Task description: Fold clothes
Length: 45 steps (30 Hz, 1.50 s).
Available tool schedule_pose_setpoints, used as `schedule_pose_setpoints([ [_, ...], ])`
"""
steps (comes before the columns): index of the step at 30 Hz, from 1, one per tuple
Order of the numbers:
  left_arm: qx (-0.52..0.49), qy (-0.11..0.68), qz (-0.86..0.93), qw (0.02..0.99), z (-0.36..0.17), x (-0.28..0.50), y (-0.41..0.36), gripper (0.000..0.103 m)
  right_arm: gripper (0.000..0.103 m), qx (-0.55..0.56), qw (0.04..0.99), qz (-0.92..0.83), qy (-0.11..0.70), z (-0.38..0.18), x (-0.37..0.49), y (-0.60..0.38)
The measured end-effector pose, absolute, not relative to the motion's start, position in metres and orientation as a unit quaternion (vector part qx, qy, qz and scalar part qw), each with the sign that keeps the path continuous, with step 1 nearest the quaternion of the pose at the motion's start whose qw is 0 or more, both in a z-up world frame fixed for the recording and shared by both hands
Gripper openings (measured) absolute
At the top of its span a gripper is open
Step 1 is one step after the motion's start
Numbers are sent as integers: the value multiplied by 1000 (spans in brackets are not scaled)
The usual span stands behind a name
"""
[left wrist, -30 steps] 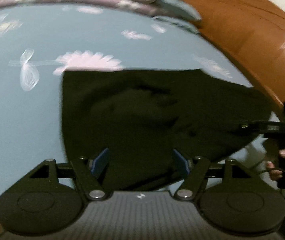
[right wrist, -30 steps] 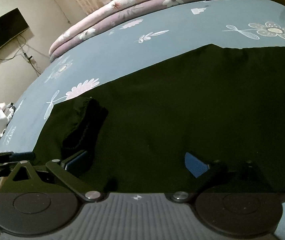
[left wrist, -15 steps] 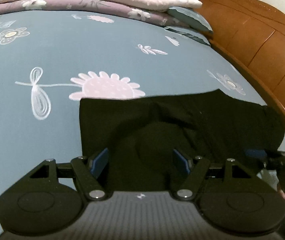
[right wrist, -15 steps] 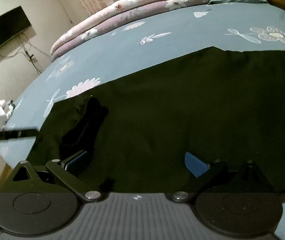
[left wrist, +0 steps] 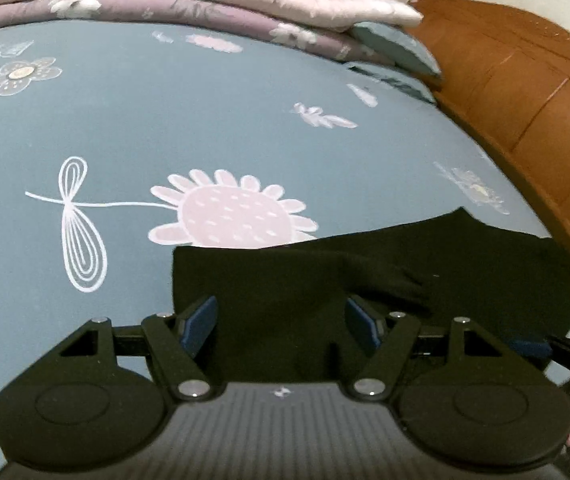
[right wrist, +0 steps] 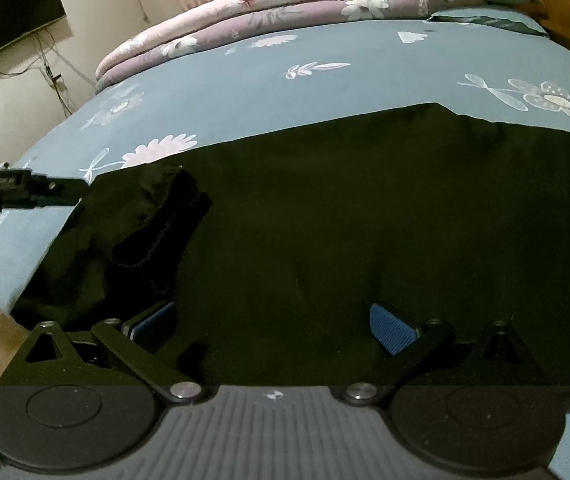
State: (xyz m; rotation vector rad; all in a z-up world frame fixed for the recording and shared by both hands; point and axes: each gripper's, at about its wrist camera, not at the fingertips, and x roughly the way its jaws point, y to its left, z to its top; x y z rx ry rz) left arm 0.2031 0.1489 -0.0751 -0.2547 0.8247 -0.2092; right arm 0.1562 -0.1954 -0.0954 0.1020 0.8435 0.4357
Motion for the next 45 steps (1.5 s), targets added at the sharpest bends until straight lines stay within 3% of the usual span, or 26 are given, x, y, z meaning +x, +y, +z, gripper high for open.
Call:
schedule_pose_setpoints([
  [6,-111,413,-95,899,-78,205,143,70,103,18,890,211,403,-96,153,-190],
  [14,-71,381,-213,897,-51,168,88,75,103,-17,895,208,394,-99,148,-183],
  [23,-54,433,-238,868,-80,173,41,75,103,-55,897,201,391,-101,144,-175],
  [27,-47,417,-234,877,-65,157,43,75,103,-71,900,202,379,-103,140,-174],
  [31,-57,404,-234,883,-55,139,44,77,103,-52,902,209,373,-100,140,-180],
  [37,-86,452,-212,863,-87,136,44,78,103,1,912,193,361,-88,142,-203],
  [45,-60,417,-213,881,-51,137,33,79,103,83,942,112,304,-66,149,-279],
])
